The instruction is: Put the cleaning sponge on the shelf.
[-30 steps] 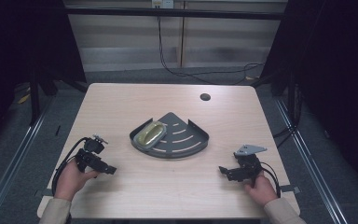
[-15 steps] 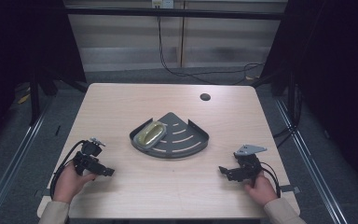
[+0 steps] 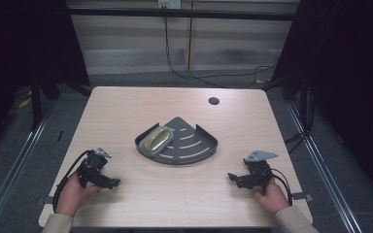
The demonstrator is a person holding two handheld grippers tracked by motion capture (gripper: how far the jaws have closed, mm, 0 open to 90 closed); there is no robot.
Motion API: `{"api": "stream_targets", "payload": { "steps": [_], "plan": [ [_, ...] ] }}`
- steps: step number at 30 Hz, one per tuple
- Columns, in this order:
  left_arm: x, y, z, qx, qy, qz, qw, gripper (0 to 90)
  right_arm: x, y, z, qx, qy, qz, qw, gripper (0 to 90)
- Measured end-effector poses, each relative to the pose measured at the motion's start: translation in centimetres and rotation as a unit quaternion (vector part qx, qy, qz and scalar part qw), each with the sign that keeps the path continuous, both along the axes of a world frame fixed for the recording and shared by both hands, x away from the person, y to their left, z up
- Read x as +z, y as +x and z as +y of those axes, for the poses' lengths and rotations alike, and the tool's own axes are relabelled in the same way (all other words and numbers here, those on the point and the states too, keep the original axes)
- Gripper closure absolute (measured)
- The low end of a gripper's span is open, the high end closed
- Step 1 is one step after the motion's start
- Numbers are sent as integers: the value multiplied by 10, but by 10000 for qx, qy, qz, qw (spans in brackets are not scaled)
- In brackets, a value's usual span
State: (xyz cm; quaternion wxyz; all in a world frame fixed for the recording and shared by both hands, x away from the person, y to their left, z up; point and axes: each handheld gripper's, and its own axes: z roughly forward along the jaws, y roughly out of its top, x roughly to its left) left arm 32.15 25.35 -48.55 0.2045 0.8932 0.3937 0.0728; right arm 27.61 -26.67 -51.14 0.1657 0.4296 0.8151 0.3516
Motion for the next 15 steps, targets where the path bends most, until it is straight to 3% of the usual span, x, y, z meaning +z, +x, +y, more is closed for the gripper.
{"api": "stream_targets", "payload": {
  "steps": [7,15],
  "plan": [
    [-4,-2,0,-25,-55,-120,9999,0,0,0,0,-3,-3,-2,10000,122],
    [-10,-8,9,-138,-425,-458,9979,0,0,0,0,-8,-4,-1,10000,122]
  ]
}}
